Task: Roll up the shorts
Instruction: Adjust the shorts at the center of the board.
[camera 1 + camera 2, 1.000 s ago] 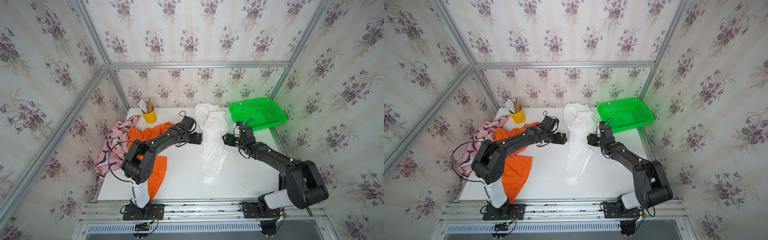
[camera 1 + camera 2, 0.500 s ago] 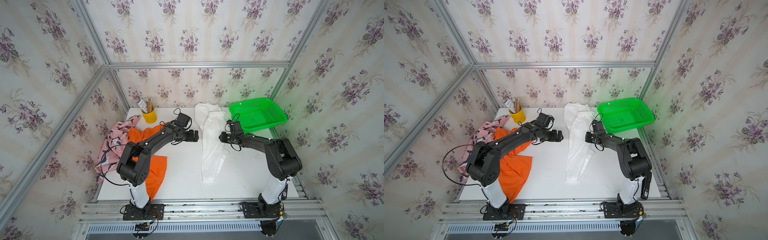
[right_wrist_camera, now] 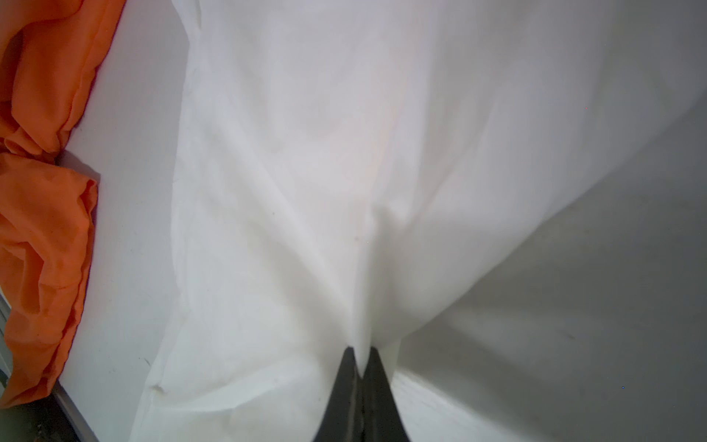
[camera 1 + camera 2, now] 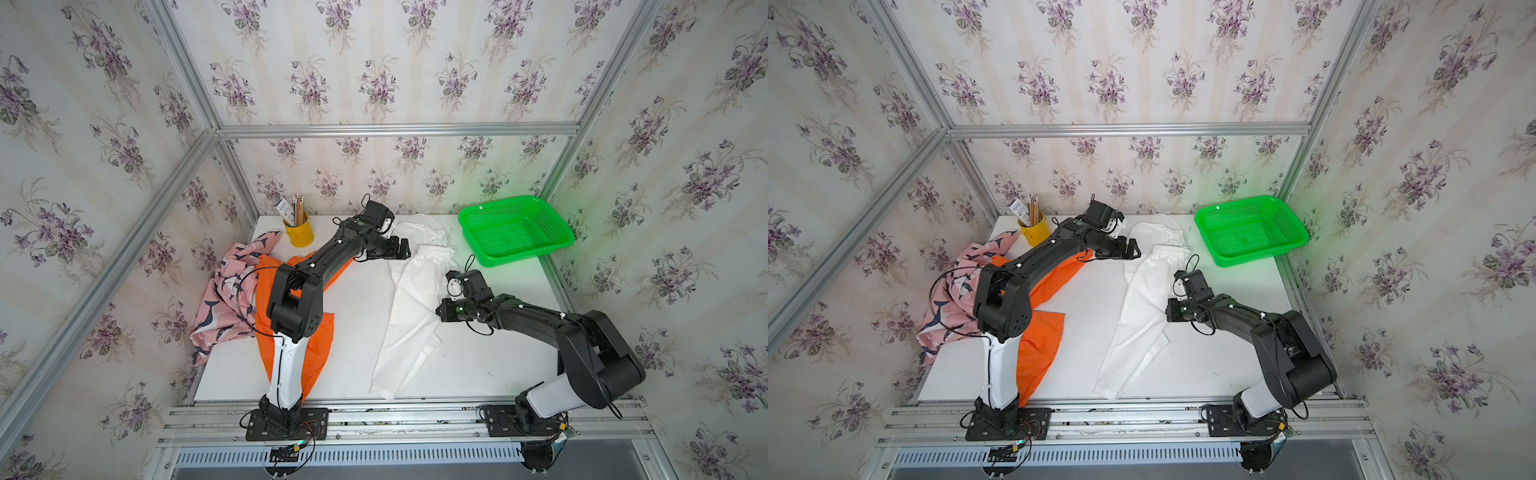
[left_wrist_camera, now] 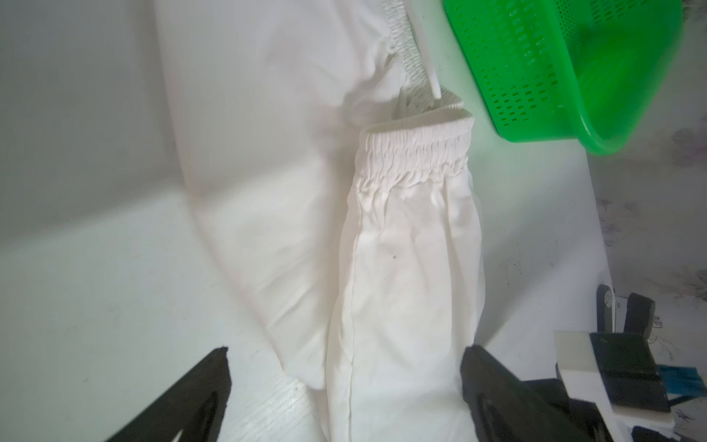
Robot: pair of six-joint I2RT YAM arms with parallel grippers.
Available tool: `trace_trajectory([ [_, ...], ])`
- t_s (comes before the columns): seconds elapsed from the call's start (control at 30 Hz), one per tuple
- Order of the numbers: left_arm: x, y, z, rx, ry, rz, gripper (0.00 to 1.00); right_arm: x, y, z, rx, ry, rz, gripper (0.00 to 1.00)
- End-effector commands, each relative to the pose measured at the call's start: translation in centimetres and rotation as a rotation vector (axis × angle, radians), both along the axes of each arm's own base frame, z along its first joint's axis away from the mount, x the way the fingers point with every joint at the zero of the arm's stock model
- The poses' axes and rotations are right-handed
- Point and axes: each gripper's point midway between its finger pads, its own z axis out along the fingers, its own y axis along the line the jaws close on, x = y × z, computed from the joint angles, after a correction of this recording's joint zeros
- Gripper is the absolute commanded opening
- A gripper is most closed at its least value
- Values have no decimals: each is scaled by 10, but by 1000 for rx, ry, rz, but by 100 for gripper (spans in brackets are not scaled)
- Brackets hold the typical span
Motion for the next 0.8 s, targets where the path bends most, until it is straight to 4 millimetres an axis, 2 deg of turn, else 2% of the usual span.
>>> trace_trajectory([
  [0.0,-9,-27,-5,-99,57,-143,93,-10,-9,-3,-27,27,-20,0],
  [0.17,2,-64,-14,-228,70,-220,89,-14,-15,0,-47,19,-39,0],
  [0.3,9,-84,-34,-254,80,-245,88,-12,-16,4,-54,17,-44,0],
  [0.43,18,-91,-59,-249,91,-222,89,-11,-16,9,-43,9,-56,0],
  [0.53,20,-94,-70,-257,98,-214,83,-13,-18,8,-41,10,-67,0],
  [0.6,21,-96,-70,-269,90,-220,69,-14,-18,7,-41,13,-71,0],
  [0.67,24,-95,-63,-262,62,-214,46,-14,-20,6,-45,15,-79,0],
  [0.7,26,-93,-56,-263,44,-210,37,-13,-20,6,-50,12,-85,0],
  [0.77,29,-90,-37,-263,-2,-203,27,-9,-23,9,-62,-2,-104,0],
])
